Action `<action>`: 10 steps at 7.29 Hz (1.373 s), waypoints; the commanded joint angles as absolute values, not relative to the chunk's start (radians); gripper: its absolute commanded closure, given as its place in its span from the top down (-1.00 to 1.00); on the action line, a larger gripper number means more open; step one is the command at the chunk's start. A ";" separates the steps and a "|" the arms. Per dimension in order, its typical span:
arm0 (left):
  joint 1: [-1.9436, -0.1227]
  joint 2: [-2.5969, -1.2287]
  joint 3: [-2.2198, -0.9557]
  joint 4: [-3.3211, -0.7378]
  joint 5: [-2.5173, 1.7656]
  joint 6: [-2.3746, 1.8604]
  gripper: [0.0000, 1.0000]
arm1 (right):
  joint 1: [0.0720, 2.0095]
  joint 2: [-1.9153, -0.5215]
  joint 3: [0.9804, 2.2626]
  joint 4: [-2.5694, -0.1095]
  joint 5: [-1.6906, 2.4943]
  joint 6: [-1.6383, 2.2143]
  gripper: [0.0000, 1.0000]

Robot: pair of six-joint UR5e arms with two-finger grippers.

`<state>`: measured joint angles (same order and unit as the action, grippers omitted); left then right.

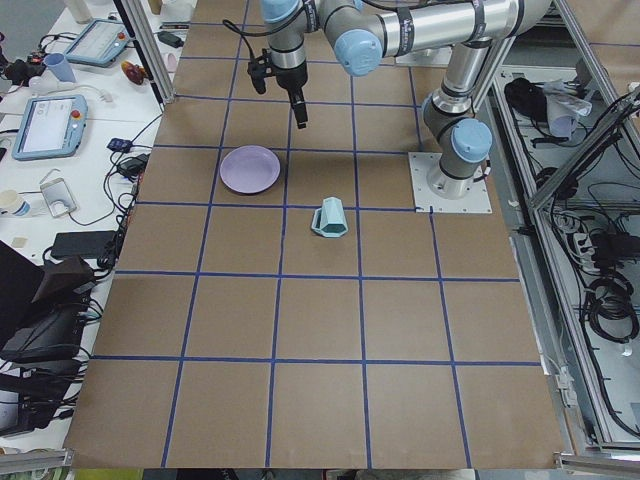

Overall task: Flip cup and place on plate
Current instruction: 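Move the left gripper out and down toward the mint-green mug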

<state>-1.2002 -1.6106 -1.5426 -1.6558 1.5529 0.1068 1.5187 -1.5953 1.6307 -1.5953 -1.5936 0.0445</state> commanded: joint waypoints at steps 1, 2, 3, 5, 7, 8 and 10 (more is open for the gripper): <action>-1.083 -1.623 -1.546 -1.658 1.549 0.242 1.00 | 1.519 -1.595 1.631 -1.595 -1.594 0.044 1.00; -1.042 -1.635 -1.546 -1.657 1.549 0.294 1.00 | 1.519 -1.594 1.631 -1.595 -1.594 0.044 1.00; -1.010 -1.637 -1.551 -1.658 1.551 0.313 1.00 | 1.519 -1.595 1.631 -1.595 -1.594 0.044 1.00; -0.970 -1.640 -1.587 -1.648 1.551 0.377 1.00 | 1.519 -1.595 1.631 -1.595 -1.594 0.044 1.00; -0.889 -1.660 -1.620 -1.647 1.499 0.455 1.00 | 1.519 -1.594 1.631 -1.595 -1.594 0.044 1.00; -0.847 -1.676 -1.647 -1.647 1.470 0.509 1.00 | 1.519 -1.595 1.631 -1.595 -1.594 0.044 1.00; -0.802 -1.709 -1.669 -1.646 1.479 0.549 1.00 | 1.519 -1.595 1.631 -1.595 -1.594 0.044 1.00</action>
